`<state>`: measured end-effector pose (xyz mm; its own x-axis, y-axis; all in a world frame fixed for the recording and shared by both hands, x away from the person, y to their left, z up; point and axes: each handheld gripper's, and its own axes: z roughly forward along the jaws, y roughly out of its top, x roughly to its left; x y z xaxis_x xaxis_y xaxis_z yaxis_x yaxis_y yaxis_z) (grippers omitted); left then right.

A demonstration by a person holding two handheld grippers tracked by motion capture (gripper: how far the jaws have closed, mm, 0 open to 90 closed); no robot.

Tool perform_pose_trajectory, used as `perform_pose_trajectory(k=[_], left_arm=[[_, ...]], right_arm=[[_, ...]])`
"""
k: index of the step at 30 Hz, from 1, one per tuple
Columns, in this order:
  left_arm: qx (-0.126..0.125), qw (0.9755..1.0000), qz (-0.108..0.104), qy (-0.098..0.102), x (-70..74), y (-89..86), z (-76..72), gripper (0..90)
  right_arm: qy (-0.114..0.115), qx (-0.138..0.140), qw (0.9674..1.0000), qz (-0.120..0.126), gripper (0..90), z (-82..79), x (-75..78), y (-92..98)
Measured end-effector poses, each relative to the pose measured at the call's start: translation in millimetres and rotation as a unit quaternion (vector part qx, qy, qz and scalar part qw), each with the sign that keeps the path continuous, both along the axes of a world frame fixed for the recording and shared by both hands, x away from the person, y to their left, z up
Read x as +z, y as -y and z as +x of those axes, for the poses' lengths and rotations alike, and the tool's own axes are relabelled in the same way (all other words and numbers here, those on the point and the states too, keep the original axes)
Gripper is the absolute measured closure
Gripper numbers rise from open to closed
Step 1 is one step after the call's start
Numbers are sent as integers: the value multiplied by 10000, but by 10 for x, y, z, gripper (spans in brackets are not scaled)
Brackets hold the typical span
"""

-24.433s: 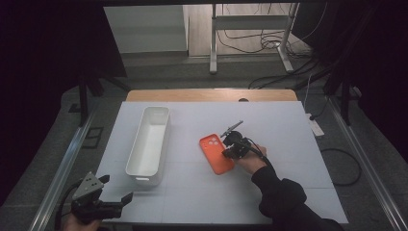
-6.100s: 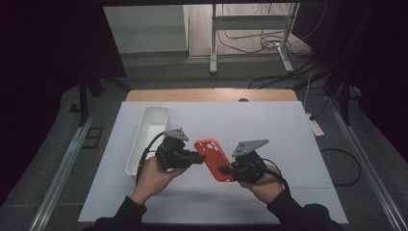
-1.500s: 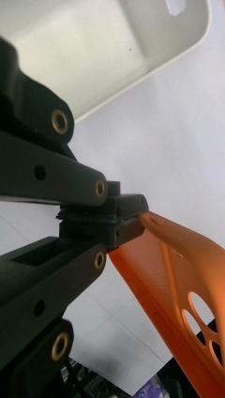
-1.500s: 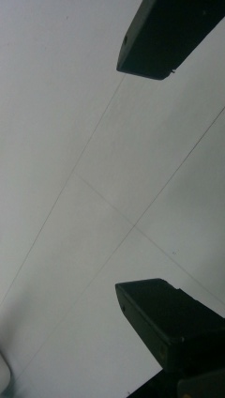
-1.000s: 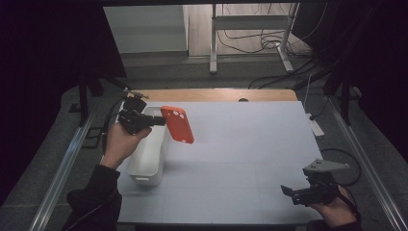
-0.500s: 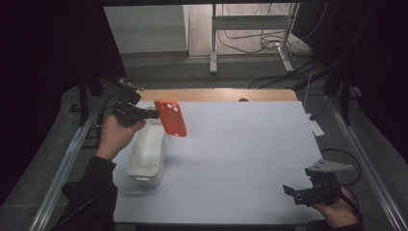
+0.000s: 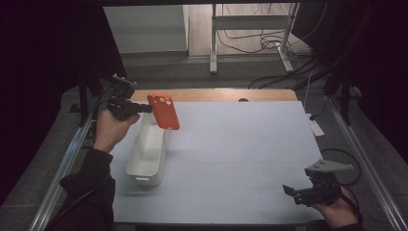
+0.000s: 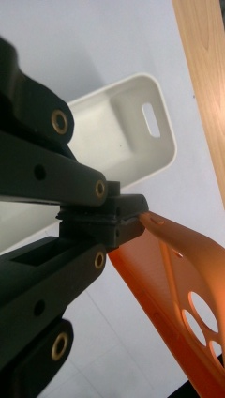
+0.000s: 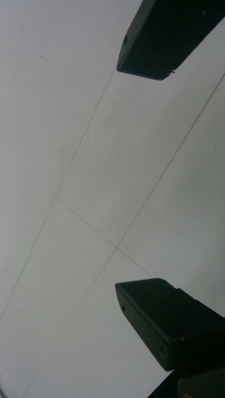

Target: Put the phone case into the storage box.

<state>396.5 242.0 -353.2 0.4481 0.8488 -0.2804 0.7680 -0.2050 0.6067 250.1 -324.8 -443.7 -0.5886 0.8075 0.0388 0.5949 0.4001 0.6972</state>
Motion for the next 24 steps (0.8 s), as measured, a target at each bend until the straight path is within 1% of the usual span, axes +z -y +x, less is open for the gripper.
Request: perform_pose_trajectory(k=[3, 16, 21, 24], left_arm=[[56, 10000, -11, -17, -9, -40, 22, 893], [283, 9995, 151, -3, 10, -191, 100, 893], [364, 9992, 153, -13, 1, -248, 127, 892], [427, 9989, 200, -12, -11, -291, 153, 892]], right_arm=[[2, 1, 10000, -11, 0, -1, 0, -2], [-11, 24, 10000, -32, 0, -1, -3, -6], [-21, 37, 10000, -52, 0, 0, -5, -10], [-21, 38, 10000, -64, 0, 0, -8, -16]])
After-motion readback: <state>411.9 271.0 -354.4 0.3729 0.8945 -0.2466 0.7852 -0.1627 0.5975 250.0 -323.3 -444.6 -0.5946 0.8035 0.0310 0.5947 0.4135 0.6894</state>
